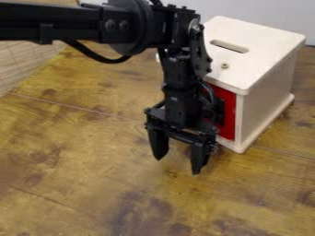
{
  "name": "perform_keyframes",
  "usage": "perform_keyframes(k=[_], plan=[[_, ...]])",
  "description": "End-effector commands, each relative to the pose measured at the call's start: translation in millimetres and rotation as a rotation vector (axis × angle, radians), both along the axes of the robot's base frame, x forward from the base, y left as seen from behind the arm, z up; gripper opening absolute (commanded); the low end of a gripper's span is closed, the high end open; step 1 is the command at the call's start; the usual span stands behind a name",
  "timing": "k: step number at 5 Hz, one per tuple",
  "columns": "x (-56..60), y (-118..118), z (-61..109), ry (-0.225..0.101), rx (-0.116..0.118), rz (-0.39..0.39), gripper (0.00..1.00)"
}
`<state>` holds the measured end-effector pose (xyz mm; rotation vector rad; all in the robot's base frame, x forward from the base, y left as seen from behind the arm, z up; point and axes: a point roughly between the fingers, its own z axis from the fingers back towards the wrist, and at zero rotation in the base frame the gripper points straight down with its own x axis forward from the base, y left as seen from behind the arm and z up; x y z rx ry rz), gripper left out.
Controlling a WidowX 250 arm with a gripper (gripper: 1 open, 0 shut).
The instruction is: Close the drawer
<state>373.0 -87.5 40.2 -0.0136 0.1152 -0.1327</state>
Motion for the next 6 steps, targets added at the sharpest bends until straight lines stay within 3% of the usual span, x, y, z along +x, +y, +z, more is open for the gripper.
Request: perform_keyframes(k=[1,3,6], plan=[[0.6,-9.1,28.0,-0.081,-0.010,-0.022,1.00],[3.2,-10.9,45.8,-0.115,-0.009,-0.020,1.00],[3.8,-14.0,44.8,-0.159,-0.010,-0.020,1.00]])
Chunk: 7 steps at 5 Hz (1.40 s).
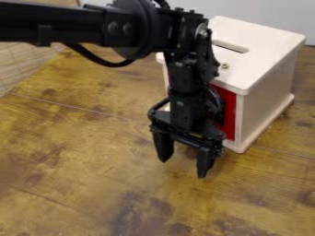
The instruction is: Close the drawer
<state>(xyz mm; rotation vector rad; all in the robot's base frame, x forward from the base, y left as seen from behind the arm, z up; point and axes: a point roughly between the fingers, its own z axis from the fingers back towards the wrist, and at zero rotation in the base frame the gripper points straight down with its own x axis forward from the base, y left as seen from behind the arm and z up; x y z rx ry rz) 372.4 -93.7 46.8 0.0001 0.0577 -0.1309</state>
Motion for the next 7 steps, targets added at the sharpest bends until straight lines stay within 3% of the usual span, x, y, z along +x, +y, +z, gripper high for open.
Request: perform_keyframes(k=[1,7], plan=[[1.4,-8.5,36.1,-0.112,-0.019,-0.020,1.00],[1.2,-11.4,32.6,-0.192,-0.015,0.008,1.00]])
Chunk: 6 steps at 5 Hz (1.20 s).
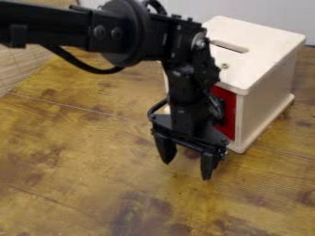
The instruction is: Close the drawer
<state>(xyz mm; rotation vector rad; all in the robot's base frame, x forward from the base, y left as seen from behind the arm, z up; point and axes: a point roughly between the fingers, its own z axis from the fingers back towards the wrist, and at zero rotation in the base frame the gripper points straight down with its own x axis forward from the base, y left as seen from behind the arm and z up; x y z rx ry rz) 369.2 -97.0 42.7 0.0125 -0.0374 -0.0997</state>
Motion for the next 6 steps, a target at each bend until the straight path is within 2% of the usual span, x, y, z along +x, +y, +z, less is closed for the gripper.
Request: perform_keyframes(k=[1,3,6], plan=[[4.5,-8.2,37.7,-0.109,-0.017,-0.018,1.00],[4.5,-8.1,41.8,-0.134,-0.012,-0.008,1.00],[5.3,-1.5,43.6,-0.152,-0.006,0.007,1.00]])
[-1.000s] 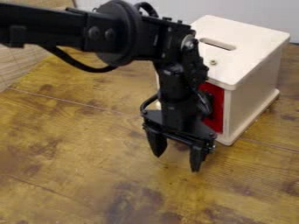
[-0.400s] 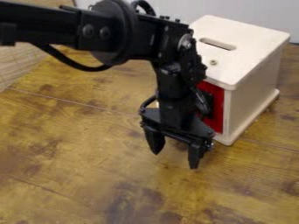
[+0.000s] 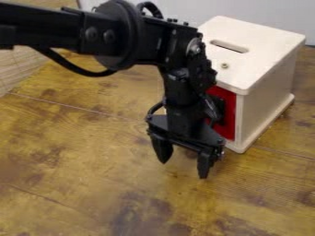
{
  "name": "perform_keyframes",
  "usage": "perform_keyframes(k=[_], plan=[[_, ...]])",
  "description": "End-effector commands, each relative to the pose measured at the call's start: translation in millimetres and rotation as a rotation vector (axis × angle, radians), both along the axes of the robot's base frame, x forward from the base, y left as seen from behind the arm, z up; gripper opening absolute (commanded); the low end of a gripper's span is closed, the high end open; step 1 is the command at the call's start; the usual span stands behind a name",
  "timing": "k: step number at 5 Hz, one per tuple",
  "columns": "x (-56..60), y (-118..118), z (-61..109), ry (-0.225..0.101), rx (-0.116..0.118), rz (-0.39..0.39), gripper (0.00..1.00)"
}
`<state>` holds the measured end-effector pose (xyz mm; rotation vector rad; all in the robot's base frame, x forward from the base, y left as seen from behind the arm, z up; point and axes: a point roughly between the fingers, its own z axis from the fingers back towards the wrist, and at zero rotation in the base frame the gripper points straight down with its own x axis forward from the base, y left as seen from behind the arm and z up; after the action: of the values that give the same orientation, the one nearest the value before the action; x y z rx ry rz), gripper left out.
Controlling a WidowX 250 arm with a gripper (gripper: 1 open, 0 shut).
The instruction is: Close the drawer
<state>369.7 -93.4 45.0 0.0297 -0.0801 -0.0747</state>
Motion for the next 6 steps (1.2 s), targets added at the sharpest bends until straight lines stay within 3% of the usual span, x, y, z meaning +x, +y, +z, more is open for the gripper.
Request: perform_keyframes(k=[1,6], plan=[[4.5,-2.6,42.3,-0.116,-0.016,-0.014,1.00],[5.1,4.0,41.6,-0.164,-0.010,0.018,1.00]])
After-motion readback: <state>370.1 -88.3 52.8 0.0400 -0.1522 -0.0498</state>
